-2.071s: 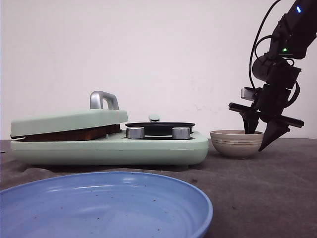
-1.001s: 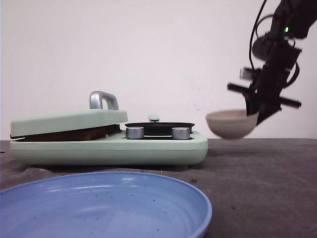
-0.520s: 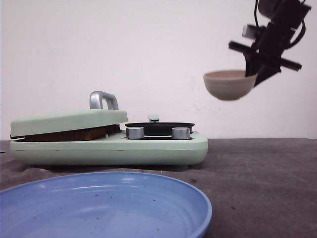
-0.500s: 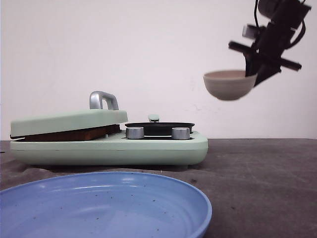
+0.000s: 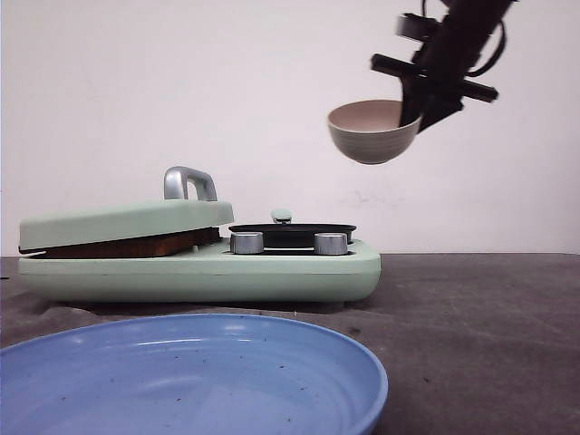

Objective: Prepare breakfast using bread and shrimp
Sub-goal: 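Carry the bowl with the right gripper over the black frying pan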

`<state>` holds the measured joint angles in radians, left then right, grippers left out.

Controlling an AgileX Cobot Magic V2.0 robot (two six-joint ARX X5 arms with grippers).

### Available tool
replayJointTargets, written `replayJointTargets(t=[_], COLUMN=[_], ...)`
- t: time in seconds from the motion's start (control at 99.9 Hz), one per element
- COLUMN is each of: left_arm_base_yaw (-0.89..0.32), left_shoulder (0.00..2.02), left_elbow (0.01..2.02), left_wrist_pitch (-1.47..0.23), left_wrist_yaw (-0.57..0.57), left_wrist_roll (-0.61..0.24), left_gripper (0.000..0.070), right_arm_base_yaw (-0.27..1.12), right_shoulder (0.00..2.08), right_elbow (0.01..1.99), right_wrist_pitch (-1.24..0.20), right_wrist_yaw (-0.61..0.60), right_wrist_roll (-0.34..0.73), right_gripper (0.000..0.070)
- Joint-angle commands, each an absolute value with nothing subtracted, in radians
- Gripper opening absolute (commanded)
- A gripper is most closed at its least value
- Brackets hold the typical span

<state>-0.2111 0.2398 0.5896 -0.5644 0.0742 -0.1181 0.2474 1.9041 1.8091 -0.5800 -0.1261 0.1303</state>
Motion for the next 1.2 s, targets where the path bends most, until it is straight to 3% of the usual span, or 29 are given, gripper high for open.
replayJointTargets(t=[0.0,0.56,1.191], left_arm_base_yaw=[-0.212,-0.212,-0.212], left_shoulder=[0.238,0.238,0.237], left_elbow=[0.591,0.591,0.591], left_wrist_pitch=[-0.565,-0.558,-0.553], left_wrist_yaw=[0.071,0.071,0.071], left_wrist_roll=[-0.117,-0.112,-0.094], left_gripper=[0.0557,0.0556,0.0556], right_arm_base_yaw=[0.281,0.488,0.595], right_shoulder=[1.907,1.907,1.936], right_elbow=[1.832,1.832,1.832], right_wrist_pitch=[-0.546,-0.338,-0.123], right_wrist_yaw=[-0.075,0.318,0.53], right_wrist_roll=[0.062,-0.268,-0.619], right_gripper=[0.0001,0.0001,0.0001])
